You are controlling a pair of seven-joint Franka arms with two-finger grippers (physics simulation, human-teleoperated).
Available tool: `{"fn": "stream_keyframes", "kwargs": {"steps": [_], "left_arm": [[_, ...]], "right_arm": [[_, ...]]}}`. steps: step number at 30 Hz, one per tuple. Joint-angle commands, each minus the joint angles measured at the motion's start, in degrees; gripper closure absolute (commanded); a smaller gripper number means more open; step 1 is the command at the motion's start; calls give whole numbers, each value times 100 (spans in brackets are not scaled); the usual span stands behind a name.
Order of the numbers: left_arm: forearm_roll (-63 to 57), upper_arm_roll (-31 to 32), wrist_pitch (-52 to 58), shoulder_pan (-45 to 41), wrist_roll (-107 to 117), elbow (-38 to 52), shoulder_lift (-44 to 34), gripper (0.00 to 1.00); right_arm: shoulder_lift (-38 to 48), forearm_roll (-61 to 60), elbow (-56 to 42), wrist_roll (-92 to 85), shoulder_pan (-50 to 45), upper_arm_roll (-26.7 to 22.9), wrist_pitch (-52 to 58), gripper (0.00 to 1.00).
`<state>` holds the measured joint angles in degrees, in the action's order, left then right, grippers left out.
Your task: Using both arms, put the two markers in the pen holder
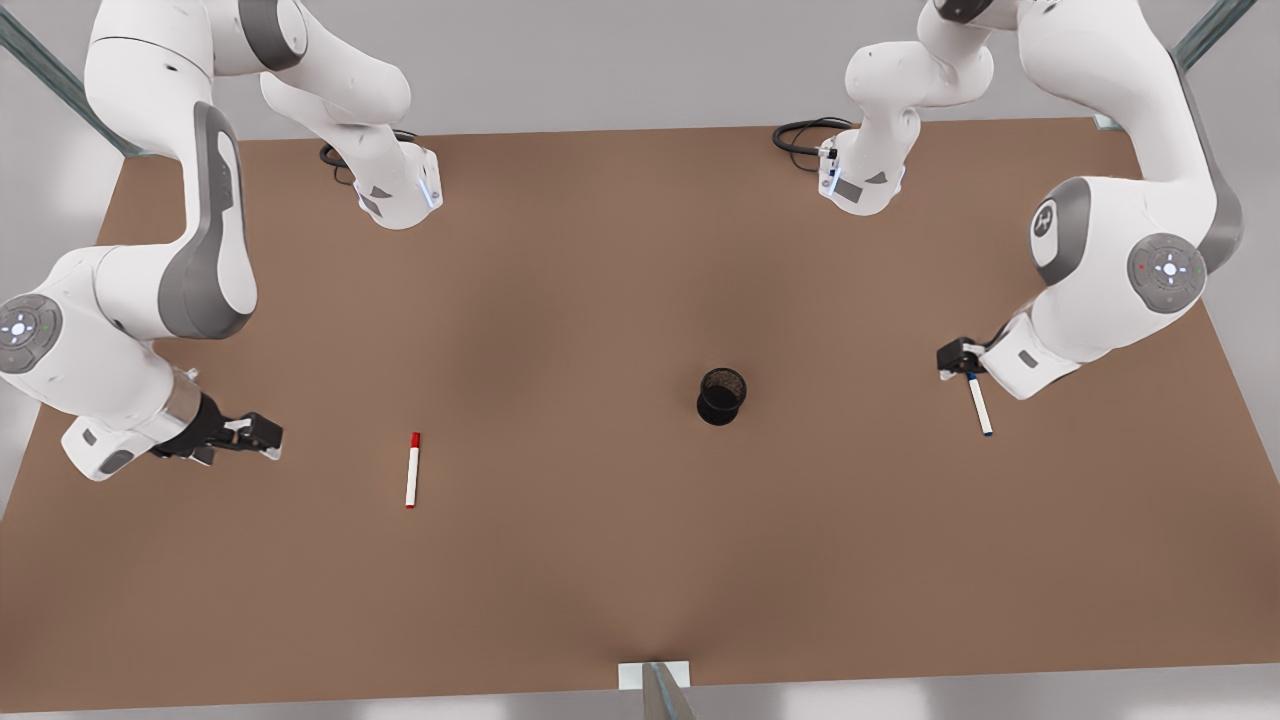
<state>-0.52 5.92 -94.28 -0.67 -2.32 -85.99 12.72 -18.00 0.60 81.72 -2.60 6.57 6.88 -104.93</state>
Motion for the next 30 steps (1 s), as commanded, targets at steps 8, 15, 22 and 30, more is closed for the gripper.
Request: {"fn": "stream_keyframes", "kwargs": {"steps": [8, 15, 22, 30], "left_arm": [[482, -1093, -2516, 444, -1042, -875, 1065, 0], [589, -1129, -4265, 875, -1816, -1895, 1778, 0], [589, -1129, -5812, 972, -2915, -3134, 1628, 0], [589, -1120, -5821, 954, -3134, -3170, 1698, 0]], "right_arm": [[-204, -7, 2, -144, 55, -20, -221, 0], [-213, 19, 46, -215, 152, -29, -221, 0], [-951, 318, 547, 118, 231, 24, -1108, 0], [-1610, 485, 1065, 946, -129, 50, -1749, 0]]}}
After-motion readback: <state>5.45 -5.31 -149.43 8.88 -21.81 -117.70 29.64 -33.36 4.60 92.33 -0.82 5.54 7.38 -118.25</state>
